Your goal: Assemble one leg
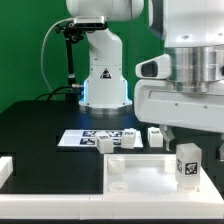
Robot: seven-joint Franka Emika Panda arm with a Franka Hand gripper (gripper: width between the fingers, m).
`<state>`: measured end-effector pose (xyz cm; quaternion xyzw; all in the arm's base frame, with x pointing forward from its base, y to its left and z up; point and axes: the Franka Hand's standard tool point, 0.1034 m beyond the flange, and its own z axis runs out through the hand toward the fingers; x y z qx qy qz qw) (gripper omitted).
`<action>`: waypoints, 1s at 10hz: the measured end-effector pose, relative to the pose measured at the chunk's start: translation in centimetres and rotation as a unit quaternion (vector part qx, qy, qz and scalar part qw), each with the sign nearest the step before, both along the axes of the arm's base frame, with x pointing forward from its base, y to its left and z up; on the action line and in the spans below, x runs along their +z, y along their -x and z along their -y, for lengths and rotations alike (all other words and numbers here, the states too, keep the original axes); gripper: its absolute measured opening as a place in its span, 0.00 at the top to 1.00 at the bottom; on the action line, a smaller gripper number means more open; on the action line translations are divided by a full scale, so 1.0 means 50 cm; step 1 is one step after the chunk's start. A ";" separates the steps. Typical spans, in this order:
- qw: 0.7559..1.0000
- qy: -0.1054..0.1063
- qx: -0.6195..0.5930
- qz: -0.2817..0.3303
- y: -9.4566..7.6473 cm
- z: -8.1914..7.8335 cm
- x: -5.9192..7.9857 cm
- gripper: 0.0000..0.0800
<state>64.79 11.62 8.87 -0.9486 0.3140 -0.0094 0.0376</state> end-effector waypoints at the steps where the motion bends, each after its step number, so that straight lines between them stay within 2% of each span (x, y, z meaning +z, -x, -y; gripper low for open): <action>1: 0.999 0.003 0.040 0.002 -0.001 0.005 -0.001 0.19; 2: 0.997 0.005 0.082 0.005 0.000 0.004 -0.001 0.19; 3: 0.983 0.016 0.184 0.009 0.001 0.001 -0.002 0.19; 5: 0.943 0.020 0.333 0.012 0.006 -0.001 -0.013 0.19; 8: 0.949 0.019 0.314 0.011 0.006 0.000 -0.013 0.20; 10: 0.966 0.017 0.256 0.008 0.006 0.000 -0.013 0.64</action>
Offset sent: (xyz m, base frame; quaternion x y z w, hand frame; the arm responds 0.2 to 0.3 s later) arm -0.0011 0.0200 -0.0034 0.0207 -0.0149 -0.4078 0.9127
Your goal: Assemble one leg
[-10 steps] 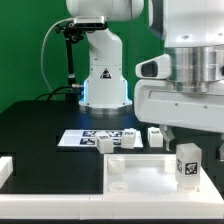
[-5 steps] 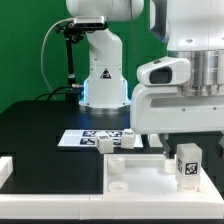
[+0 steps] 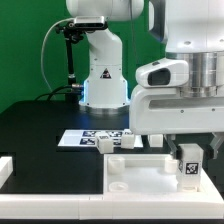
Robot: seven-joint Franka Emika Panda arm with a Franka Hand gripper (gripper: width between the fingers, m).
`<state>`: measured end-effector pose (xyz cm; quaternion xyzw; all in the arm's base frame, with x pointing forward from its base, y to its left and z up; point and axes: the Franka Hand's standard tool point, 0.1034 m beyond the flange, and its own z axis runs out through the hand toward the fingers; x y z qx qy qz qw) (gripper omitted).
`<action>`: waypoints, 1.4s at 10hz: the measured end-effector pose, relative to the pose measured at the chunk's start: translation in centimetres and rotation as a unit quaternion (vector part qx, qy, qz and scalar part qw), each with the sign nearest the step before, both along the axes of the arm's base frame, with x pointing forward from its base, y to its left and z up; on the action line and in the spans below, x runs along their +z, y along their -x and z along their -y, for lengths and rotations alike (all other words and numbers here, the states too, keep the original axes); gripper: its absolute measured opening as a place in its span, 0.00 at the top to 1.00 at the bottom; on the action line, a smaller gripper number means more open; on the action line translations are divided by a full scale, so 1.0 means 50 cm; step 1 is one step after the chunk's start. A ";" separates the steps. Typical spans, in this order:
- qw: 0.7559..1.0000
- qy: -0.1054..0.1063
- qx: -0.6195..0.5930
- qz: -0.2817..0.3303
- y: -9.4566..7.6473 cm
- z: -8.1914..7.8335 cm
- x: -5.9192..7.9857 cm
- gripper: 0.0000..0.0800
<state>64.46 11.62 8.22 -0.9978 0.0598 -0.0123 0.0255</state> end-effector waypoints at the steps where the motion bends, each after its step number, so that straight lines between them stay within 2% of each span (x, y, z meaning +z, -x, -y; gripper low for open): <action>1: 1.000 0.000 -0.027 -0.001 0.000 0.005 0.000 0.64; 3: 0.987 -0.001 -0.164 -0.004 0.000 0.008 -0.003 0.64; 4: 0.972 -0.001 -0.236 -0.007 0.001 0.008 -0.003 0.64; 5: 0.947 -0.002 -0.322 -0.012 0.003 0.007 -0.003 0.64; 7: 0.869 -0.023 -0.493 -0.031 0.005 0.002 -0.003 0.64; 9: 0.788 -0.046 -0.613 -0.041 0.004 0.001 -0.004 0.64; 10: 0.794 -0.046 -0.605 -0.040 0.005 0.002 -0.005 0.64; 11: 0.821 -0.043 -0.568 -0.034 0.005 0.002 -0.005 0.64; 12: 0.872 -0.035 -0.489 -0.018 0.007 -0.004 -0.005 0.40; 13: 0.919 -0.033 -0.392 0.001 0.003 -0.003 -0.008 0.26; 14: 0.957 -0.029 -0.288 0.014 0.005 0.001 -0.016 0.26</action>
Offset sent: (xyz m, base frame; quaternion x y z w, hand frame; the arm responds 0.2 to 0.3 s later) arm -0.0051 -0.0099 -0.0014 -0.0595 0.0287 0.2859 0.9560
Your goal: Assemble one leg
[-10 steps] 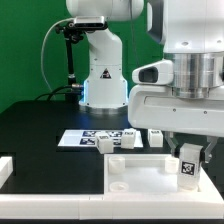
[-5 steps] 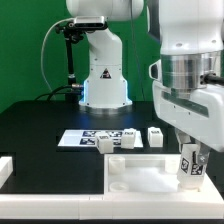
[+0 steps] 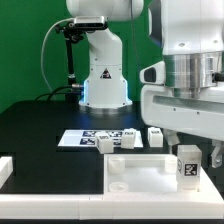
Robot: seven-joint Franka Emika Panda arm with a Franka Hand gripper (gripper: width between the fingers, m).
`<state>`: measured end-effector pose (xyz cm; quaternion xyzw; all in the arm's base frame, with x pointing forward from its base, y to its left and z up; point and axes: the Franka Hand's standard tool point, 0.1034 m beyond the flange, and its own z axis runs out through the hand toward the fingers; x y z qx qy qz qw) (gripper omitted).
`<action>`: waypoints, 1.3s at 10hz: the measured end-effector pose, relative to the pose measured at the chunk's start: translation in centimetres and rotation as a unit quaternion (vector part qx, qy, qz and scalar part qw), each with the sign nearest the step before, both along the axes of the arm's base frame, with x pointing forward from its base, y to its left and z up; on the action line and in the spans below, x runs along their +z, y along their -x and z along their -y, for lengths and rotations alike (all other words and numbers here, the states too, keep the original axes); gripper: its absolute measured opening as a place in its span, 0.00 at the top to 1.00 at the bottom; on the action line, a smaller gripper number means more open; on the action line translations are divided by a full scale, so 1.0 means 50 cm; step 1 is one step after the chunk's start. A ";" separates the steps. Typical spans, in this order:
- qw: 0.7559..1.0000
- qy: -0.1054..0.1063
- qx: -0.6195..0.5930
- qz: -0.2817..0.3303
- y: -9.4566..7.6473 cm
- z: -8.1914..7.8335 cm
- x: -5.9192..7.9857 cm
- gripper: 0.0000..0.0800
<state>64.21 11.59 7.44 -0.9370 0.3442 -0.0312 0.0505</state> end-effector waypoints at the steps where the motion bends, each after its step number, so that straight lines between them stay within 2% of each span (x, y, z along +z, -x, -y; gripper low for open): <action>1: 0.999 0.004 0.052 0.005 0.007 -0.011 -0.007 0.20; 3: 0.993 0.011 0.115 0.010 0.006 -0.005 -0.007 0.19; 4: 0.972 0.033 0.230 0.015 0.005 -0.005 -0.008 0.19; 5: 0.955 0.044 0.292 0.018 0.003 -0.010 -0.009 0.19; 6: 0.967 0.039 0.252 0.016 0.003 -0.009 -0.009 0.20; 7: 0.967 0.039 0.250 0.016 0.003 -0.008 -0.009 0.20; 9: 0.984 0.032 0.175 0.011 0.004 -0.007 -0.010 0.64; 11: 0.998 0.023 0.063 0.004 0.001 0.003 -0.009 0.64; 13: 0.994 0.008 -0.110 -0.018 0.006 0.016 -0.010 0.64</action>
Offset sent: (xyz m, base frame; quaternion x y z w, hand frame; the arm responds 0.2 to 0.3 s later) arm 0.0000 0.0000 0.0000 0.0000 0.0000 -0.1938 0.9810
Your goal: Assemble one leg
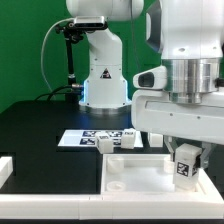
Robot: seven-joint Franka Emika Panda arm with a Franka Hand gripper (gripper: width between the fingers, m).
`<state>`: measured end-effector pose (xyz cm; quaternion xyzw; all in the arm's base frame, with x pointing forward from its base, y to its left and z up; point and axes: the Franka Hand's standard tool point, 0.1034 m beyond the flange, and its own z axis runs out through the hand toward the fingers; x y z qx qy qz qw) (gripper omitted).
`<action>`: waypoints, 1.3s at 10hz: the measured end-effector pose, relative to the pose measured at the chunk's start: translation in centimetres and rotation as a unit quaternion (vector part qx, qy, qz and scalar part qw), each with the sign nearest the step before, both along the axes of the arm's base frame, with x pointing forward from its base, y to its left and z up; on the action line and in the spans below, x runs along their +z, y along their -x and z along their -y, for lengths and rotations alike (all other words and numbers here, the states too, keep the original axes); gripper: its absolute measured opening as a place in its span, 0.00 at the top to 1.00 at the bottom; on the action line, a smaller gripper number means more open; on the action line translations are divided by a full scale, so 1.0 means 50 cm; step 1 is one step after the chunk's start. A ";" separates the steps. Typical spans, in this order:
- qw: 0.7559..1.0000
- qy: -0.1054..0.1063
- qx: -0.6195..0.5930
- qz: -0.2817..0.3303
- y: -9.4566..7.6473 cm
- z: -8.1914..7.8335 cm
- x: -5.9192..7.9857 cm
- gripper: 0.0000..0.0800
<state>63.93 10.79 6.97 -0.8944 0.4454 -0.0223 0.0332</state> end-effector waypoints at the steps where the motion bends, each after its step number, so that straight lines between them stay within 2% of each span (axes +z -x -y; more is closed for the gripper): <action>1: 0.996 -0.016 -0.086 -0.002 -0.002 0.001 0.001 0.64; 2: 0.983 -0.039 -0.178 -0.001 -0.008 0.000 0.004 0.64; 3: 0.960 -0.060 -0.275 -0.009 -0.008 -0.006 0.002 0.64; 4: 0.950 -0.063 -0.306 -0.010 -0.007 -0.005 0.001 0.64; 5: 0.954 -0.061 -0.295 -0.009 -0.007 -0.005 0.001 0.64; 6: 0.965 -0.058 -0.258 -0.006 -0.007 -0.006 0.001 0.54; 7: 0.984 -0.050 -0.171 0.002 -0.006 -0.013 0.001 0.32; 8: 0.996 -0.039 -0.074 0.008 -0.006 -0.020 0.001 0.32; 9: 0.999 -0.034 0.030 0.010 -0.006 -0.025 0.002 0.23; 10: 0.993 -0.034 0.110 0.011 -0.003 -0.020 -0.002 0.20; 13: 0.977 -0.019 0.211 0.016 -0.004 -0.010 -0.003 0.19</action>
Offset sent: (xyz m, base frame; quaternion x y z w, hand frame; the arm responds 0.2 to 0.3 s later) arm 0.0123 0.0039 0.0045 0.0578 -0.0145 0.3516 0.9343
